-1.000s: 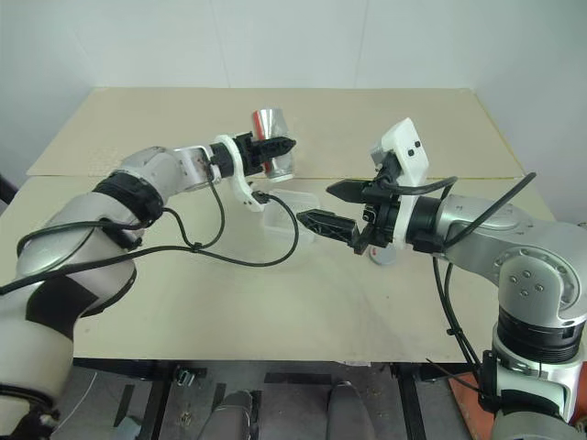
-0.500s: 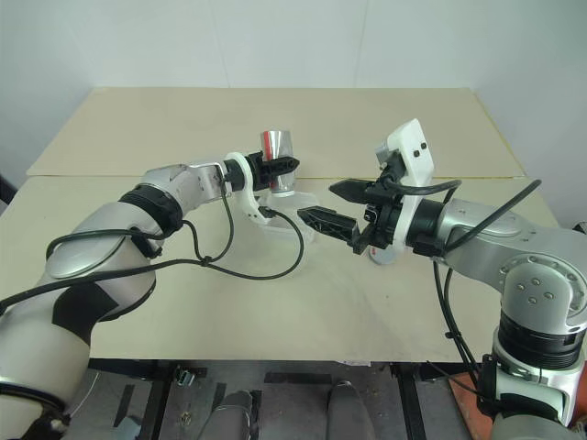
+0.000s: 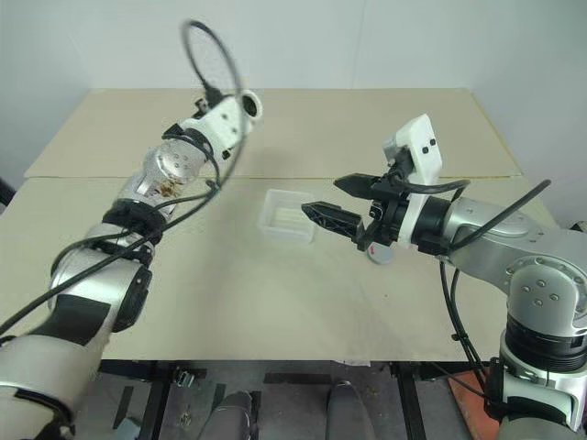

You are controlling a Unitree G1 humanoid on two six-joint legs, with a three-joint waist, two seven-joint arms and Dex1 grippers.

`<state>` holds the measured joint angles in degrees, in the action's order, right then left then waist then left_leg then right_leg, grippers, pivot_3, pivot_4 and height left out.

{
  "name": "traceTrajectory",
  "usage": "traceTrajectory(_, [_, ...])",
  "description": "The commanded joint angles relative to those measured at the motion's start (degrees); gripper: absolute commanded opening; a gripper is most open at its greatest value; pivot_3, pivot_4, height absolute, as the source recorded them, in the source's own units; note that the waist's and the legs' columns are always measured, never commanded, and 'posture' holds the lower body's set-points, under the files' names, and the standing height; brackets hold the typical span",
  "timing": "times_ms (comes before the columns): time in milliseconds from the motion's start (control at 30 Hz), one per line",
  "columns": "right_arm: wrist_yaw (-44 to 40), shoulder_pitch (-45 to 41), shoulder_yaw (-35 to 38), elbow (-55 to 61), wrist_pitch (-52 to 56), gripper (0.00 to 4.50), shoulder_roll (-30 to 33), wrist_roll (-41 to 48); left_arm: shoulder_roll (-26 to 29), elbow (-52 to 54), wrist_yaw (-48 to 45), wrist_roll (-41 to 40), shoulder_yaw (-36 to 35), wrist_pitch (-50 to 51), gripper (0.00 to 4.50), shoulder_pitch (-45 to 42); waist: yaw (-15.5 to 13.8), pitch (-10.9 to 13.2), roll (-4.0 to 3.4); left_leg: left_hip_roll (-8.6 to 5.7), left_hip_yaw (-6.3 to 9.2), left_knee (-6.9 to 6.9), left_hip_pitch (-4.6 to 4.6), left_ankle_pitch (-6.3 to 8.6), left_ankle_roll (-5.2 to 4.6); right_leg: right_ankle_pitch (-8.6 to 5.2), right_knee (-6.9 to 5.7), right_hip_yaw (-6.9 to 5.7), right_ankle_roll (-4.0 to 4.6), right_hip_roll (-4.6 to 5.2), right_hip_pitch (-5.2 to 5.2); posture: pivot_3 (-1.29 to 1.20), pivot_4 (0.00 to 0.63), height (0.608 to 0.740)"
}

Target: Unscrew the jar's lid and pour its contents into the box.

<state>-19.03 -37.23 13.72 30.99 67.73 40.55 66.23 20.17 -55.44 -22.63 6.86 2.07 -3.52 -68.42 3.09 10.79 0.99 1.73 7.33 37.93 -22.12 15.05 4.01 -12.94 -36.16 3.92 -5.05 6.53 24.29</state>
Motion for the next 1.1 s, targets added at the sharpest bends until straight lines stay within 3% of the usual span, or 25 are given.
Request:
traceTrajectory(33, [-0.24,-0.3,0.31,0.88,-2.02,4.43,0.22,0.69,0.26,7.48,-9.1,-10.69,-6.07,18.69,1.95,6.34,0.87,-0.01,0.0,0.0,0.0,0.0,0.05,0.0,0.0,0.0,-0.02,0.0,0.0,0.0,-0.03,0.0,0.15,0.74])
traceTrajectory(167, [-0.46,-0.95,0.67,0.49,-1.85,4.43,0.77,1.62,-0.56,19.58,-6.85,-16.31,-10.31,27.25,1.95,10.6,1.34,0.01,0.02,0.03,0.06,0.02,0.04,-0.02,-0.01,0.01,-0.13,0.0,0.01,-0.04,0.03,0.0,0.15,0.74])
traceTrajectory(567, [-0.32,-1.0,0.03,0.55,-2.26,4.43,0.56,1.58,-0.4,29.71,-5.43,-17.6,-10.02,30.84,1.95,15.16,0.96,-0.01,0.02,0.01,0.04,0.02,0.14,-0.03,0.01,0.01,-0.05,0.0,0.02,-0.03,-0.07,0.0,0.15,0.74])
traceTrajectory(667, [-0.61,-0.91,-0.25,0.64,-2.24,4.43,0.94,1.06,3.42,26.67,-4.06,-5.26,-0.69,13.73,1.95,14.37,0.9,-0.01,0.02,0.01,0.03,0.02,0.13,-0.04,0.01,0.01,-0.03,0.0,0.02,-0.03,-0.07,0.0,0.15,0.74])
traceTrajectory(733, [-1.17,-1.09,-0.37,0.55,-2.31,4.43,1.42,0.66,9.01,21.7,2.25,10.48,10.89,-4.39,1.95,11.9,0.86,-0.01,0.03,0.01,0.02,-0.01,0.14,-0.08,0.09,0.02,-0.01,0.0,0.03,-0.03,-0.07,0.0,0.15,0.74])
traceTrajectory(833, [-2.08,-1.81,-0.82,-0.03,-2.57,4.43,1.97,0.01,14.72,11.91,15.56,31.52,26.06,-21.44,1.95,3.71,0.43,-0.01,0.03,0.01,-0.01,-0.06,0.15,-0.26,0.41,0.04,0.05,0.0,0.06,-0.03,-0.08,0.0,0.15,0.74])
traceTrajectory(967, [-2.58,-2.86,-1.59,-0.57,-3.12,4.43,1.95,-0.35,14.21,-0.36,33.57,56.33,45.27,-24.83,1.95,-10.08,-0.83,0.0,0.03,-0.02,-0.01,-0.04,0.05,-0.05,0.03,0.08,0.13,0.0,0.0,-0.03,-0.07,0.0,0.15,0.74])
traceTrajectory(1100, [-2.22,-2.7,-1.66,-0.2,-3.46,4.43,1.35,-0.08,9.14,-6.05,40.61,67.9,55.56,-23.71,1.95,-18.73,-0.94,0.0,0.03,-0.03,-0.02,-0.04,-0.05,-0.03,-0.01,0.08,0.17,0.01,-0.03,-0.02,-0.02,0.0,0.15,0.74])
